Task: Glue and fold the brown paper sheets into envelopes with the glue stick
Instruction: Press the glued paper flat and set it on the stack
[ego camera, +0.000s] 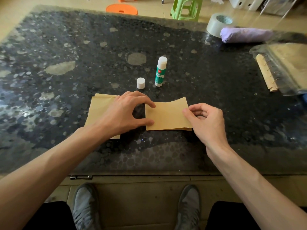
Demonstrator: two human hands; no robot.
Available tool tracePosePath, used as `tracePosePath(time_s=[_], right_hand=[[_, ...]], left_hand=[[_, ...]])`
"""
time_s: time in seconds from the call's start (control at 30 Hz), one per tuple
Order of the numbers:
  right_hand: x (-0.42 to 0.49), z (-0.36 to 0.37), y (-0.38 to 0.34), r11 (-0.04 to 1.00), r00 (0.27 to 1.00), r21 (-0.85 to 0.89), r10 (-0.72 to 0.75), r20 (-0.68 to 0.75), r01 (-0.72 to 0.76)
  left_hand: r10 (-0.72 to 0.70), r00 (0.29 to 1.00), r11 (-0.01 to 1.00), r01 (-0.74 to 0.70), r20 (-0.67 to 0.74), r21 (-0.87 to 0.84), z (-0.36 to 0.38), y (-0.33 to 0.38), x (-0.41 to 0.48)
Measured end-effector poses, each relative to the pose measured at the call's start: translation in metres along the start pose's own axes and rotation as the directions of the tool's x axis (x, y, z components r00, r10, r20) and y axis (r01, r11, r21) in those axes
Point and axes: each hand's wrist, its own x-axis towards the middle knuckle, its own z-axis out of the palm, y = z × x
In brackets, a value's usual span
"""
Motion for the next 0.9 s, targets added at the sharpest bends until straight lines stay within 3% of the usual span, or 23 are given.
tracePosePath(time_s=[0.63,0.9], right_hand=[[0.0009,0.0003,0.0022,0.999,1.000,-0.015,-0.028,-0.008,0.028],[-0.0034,0.0023,0.0037,0.973,0.987,-0.182,-0.153,-0.057,0.141]], left_hand=[[0.033,0.999,0.998,-0.034,0.017,0.059,0.0002,-0.0032,0.0009],[0.076,0.996,0.982,-0.081,0.035,0.171,-0.0022,-0.0015,0.0024]])
